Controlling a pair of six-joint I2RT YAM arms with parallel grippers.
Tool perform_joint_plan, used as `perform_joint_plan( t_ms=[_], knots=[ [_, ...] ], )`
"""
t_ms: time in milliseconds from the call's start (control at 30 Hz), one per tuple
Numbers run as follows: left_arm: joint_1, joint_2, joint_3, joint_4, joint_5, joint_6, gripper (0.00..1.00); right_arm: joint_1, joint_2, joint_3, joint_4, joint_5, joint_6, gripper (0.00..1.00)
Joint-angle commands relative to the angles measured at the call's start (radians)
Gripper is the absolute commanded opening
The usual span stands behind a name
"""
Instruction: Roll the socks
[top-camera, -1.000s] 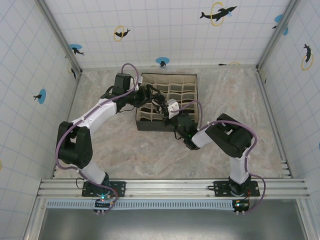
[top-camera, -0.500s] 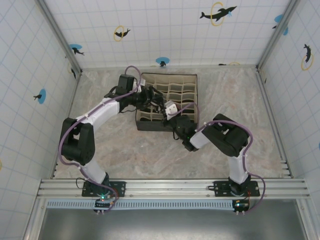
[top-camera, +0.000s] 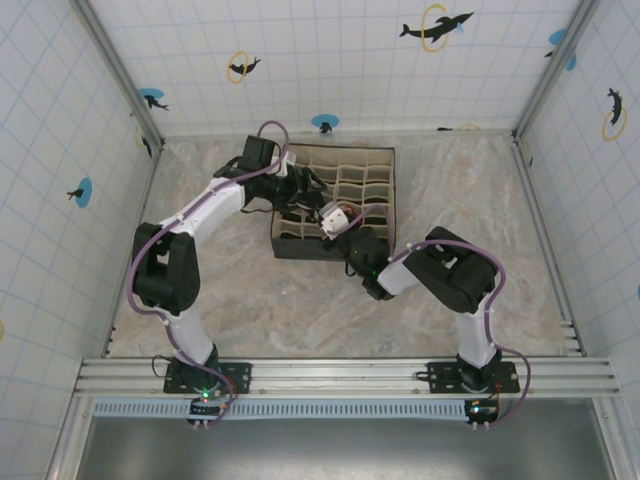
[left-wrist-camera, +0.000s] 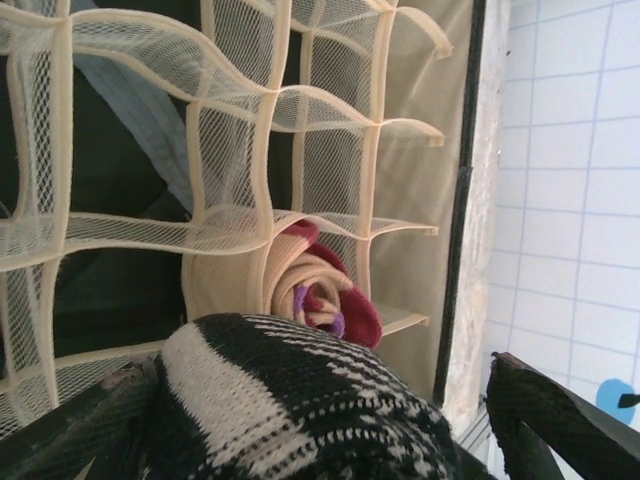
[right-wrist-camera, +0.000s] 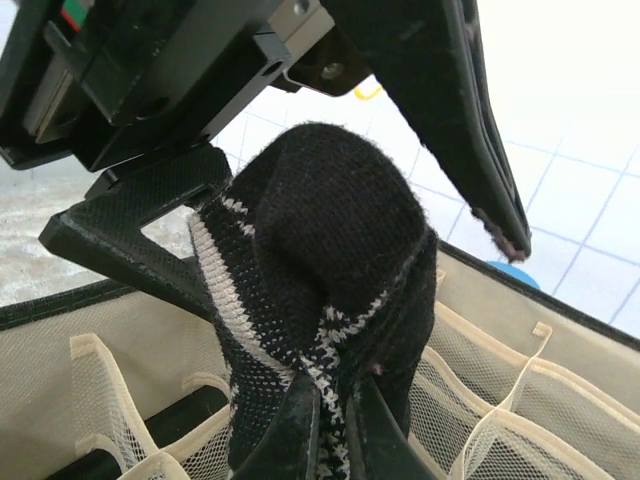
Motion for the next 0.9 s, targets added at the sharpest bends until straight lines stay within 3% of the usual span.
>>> perform_joint_plan(
  t_ms=[0,533,867],
  knots=[
    [-0.006,0.017,0.047,-0.061,0.025,0.045,0.82,0.009,0.012,0.028,-0.027,-0.035,-0.065,0.00],
    [-0.006,0.026,0.061,-0.100,0.046,0.081,0.62,-0.031,-0.015,0.043,-0.057,-0.067,0.000,0.00],
    [-0.006,0.026,0.055,-0.057,0.056,0.034,0.30,-0.021,-0.020,0.035,-0.071,-0.051,-0.013,0.00]
  ],
)
